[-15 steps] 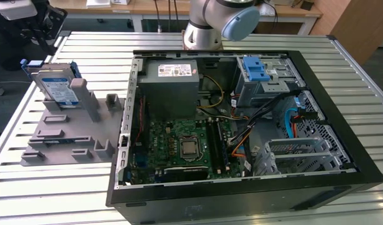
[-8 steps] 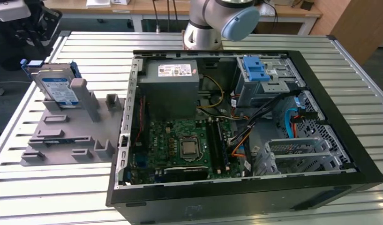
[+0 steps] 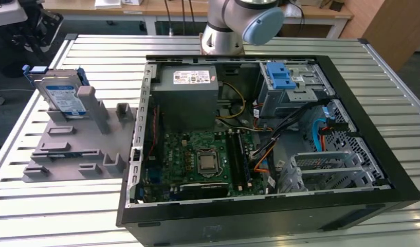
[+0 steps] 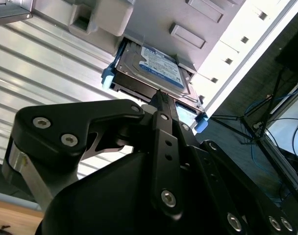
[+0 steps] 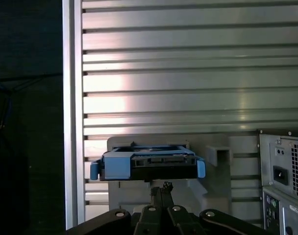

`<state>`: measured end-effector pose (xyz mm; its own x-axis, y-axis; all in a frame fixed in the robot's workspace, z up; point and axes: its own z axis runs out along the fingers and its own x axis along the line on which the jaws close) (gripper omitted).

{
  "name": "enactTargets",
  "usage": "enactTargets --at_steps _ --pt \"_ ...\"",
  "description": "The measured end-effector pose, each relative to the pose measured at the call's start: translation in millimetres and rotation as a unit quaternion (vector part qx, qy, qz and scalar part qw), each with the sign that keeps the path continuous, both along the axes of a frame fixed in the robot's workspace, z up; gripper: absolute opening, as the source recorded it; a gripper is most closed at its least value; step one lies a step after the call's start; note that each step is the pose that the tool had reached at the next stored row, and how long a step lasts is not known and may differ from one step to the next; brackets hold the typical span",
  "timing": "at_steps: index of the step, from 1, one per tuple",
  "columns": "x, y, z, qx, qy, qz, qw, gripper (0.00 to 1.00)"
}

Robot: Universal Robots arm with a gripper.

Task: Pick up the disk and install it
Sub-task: 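Reach for the disk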

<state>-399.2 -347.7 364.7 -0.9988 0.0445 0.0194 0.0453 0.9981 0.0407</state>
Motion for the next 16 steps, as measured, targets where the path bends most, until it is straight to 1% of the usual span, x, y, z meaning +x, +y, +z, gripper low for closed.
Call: enactTargets --at_steps 11,14,16 --pt "-13.2 0.4 -7.6 0.0000 0.0001 0.000 1.0000 0.11" --pt "-18.2 2.1 -9.5 0.0000 0.0001 0.000 1.0000 0.11" --pt "-22.3 5.1 -11.0 0.0000 0.0001 0.000 1.0000 0.11"
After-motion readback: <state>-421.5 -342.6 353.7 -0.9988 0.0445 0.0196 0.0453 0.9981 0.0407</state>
